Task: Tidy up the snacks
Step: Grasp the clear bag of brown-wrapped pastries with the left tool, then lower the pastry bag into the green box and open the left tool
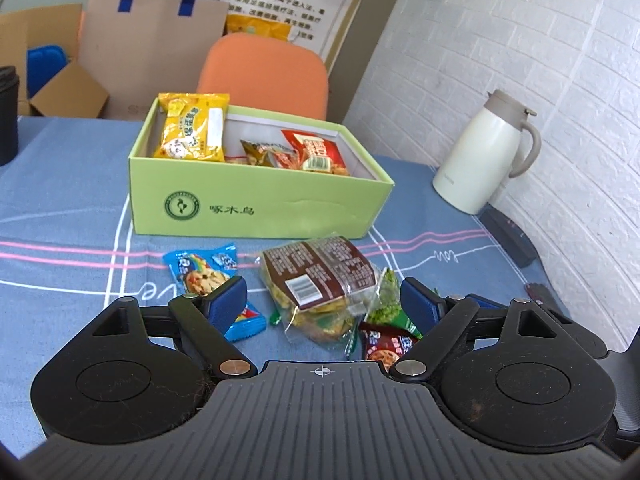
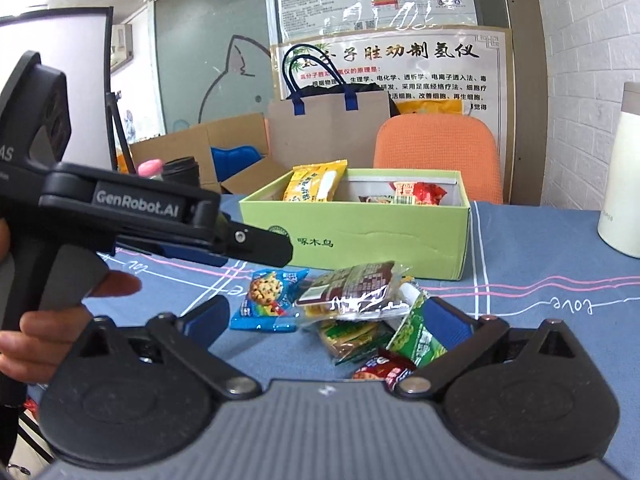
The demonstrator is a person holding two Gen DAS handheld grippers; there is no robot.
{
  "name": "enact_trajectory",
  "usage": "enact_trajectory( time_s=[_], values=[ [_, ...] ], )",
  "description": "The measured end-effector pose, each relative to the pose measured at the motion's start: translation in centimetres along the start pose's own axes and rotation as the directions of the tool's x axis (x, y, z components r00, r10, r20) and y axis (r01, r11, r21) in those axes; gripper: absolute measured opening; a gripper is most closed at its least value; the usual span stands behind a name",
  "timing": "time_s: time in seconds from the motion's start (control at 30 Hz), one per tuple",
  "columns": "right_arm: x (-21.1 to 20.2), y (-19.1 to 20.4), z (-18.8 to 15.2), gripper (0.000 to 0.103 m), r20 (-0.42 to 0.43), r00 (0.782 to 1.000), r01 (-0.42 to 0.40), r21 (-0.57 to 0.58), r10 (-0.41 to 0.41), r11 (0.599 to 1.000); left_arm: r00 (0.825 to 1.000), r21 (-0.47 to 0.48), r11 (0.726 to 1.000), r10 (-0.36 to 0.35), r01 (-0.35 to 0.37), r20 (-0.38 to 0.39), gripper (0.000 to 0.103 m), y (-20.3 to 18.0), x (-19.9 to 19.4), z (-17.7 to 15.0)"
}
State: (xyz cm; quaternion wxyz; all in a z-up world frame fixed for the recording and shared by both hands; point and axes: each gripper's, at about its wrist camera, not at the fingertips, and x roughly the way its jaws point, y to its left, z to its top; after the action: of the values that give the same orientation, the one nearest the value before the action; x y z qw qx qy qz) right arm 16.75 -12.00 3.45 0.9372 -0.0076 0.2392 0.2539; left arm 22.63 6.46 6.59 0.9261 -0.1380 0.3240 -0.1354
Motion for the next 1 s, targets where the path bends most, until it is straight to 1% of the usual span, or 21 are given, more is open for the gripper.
enact_trajectory(
  time_s=[0.1, 0.17, 0.27, 0.33, 0.37, 0.43, 0.53, 0.6, 0.63, 0.67, 0.7, 0.73, 0.77, 0.8, 0.87, 1.0],
  values=[
    [0.9, -0.1, -0.1, 0.103, -0.021, 1.000, 0.002, -0.005, -0.002, 1.000, 1.000, -0.009, 1.000, -0.004, 0.003, -0.014, 0.074, 0.6, 0.5, -0.2],
    [1.8, -0.2, -0.1, 0.103, -0.039, 0.999, 0.003, -0.018, -0.004, 1.000, 0.999, -0.050, 0.998, -0.031, 0.030, -0.035, 0.074, 1.6, 1.1, -0.2],
    [4.0, -0.7, 0.4, 0.103, -0.060, 0.998, -0.005, -0.033, 0.003, 0.999, 0.991, -0.151, 0.983, -0.115, 0.104, -0.066, 0.075, 3.8, 2.6, 0.5],
    [5.7, -1.1, 1.0, 0.103, -0.074, 0.997, -0.003, -0.029, 0.001, 1.000, 0.979, -0.197, 0.966, -0.187, 0.168, -0.083, 0.076, 4.8, 4.1, 1.3],
    [6.5, -1.4, 1.3, 0.103, -0.079, 0.997, -0.002, -0.034, -0.001, 0.999, 0.974, -0.215, 0.960, -0.204, 0.180, -0.095, 0.077, 5.1, 5.0, 1.8],
    [7.8, -1.9, 1.8, 0.103, -0.086, 0.996, 0.002, -0.047, -0.006, 0.999, 0.973, -0.233, 0.959, -0.195, 0.164, -0.119, 0.077, 5.6, 6.8, 2.5],
    [9.4, -2.2, 2.1, 0.102, -0.102, 0.995, -0.002, -0.069, -0.006, 0.998, 0.971, -0.230, 0.964, -0.176, 0.136, -0.164, 0.076, 5.8, 9.1, 2.6],
    [10.4, -2.3, 1.8, 0.102, -0.119, 0.993, -0.002, -0.067, -0.006, 0.998, 0.965, -0.231, 0.963, -0.182, 0.136, -0.189, 0.072, 5.9, 10.3, 2.3],
    [10.9, -2.4, 1.5, 0.100, -0.131, 0.991, -0.004, -0.064, -0.005, 0.998, 0.961, -0.240, 0.961, -0.186, 0.135, -0.203, 0.063, 6.0, 10.9, 2.0],
    [11.2, -2.3, 1.3, 0.096, -0.140, 0.990, -0.009, -0.062, 0.000, 0.998, 0.959, -0.246, 0.959, -0.193, 0.140, -0.207, 0.061, 6.0, 11.3, 1.7],
    [11.1, -1.9, 1.1, 0.078, -0.136, 0.991, -0.018, -0.072, 0.008, 0.997, 0.957, -0.253, 0.956, -0.206, 0.151, -0.205, 0.056, 6.1, 11.5, 1.5],
    [10.7, -1.5, 1.1, 0.075, -0.126, 0.992, -0.010, -0.080, 0.000, 0.997, 0.958, -0.260, 0.954, -0.205, 0.149, -0.201, 0.049, 6.1, 11.3, 1.4],
    [10.1, -1.1, 1.2, 0.073, -0.117, 0.993, -0.012, -0.091, 0.001, 0.996, 0.960, -0.267, 0.952, -0.203, 0.148, -0.193, 0.046, 6.2, 10.9, 1.3],
    [9.4, -0.7, 1.1, 0.070, -0.110, 0.994, -0.015, -0.097, 0.005, 0.995, 0.962, -0.269, 0.952, -0.200, 0.146, -0.186, 0.045, 6.2, 10.2, 1.1],
    [7.7, 0.3, 1.0, 0.070, -0.077, 0.997, -0.023, -0.107, 0.015, 0.994, 0.965, -0.279, 0.947, -0.207, 0.157, -0.160, 0.044, 6.1, 8.5, 0.6],
    [5.7, 2.4, 1.4, 0.072, -0.017, 1.000, -0.019, -0.139, 0.017, 0.990, 0.977, -0.258, 0.954, -0.183, 0.151, -0.108, 0.044, 5.5, 4.9, 0.4]
  ],
)
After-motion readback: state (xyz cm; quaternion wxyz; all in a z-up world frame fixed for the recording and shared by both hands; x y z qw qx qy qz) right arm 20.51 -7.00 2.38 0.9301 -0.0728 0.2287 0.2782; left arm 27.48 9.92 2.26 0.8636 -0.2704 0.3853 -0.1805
